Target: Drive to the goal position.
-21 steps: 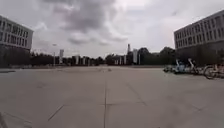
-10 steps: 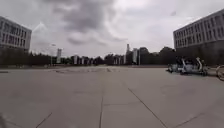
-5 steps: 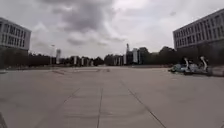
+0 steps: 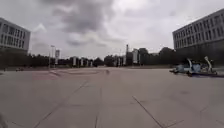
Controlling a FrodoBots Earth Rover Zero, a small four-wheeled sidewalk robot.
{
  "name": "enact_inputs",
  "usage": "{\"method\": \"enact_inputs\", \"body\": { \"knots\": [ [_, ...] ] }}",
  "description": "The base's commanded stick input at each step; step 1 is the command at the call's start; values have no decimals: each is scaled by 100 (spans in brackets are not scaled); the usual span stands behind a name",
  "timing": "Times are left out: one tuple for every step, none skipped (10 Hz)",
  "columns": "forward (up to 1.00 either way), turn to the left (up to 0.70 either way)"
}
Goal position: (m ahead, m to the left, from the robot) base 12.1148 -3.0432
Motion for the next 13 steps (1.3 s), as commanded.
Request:
{"method": "enact_inputs", "body": {
  "knots": [
    [70, 0],
    [70, 0],
    [70, 0],
    [70, 0],
    [70, 0],
    [70, 0],
    [70, 1],
    [70, 14],
    [70, 14],
    [70, 14],
    [70, 13],
    [70, 0],
    [70, 0]
  ]
}}
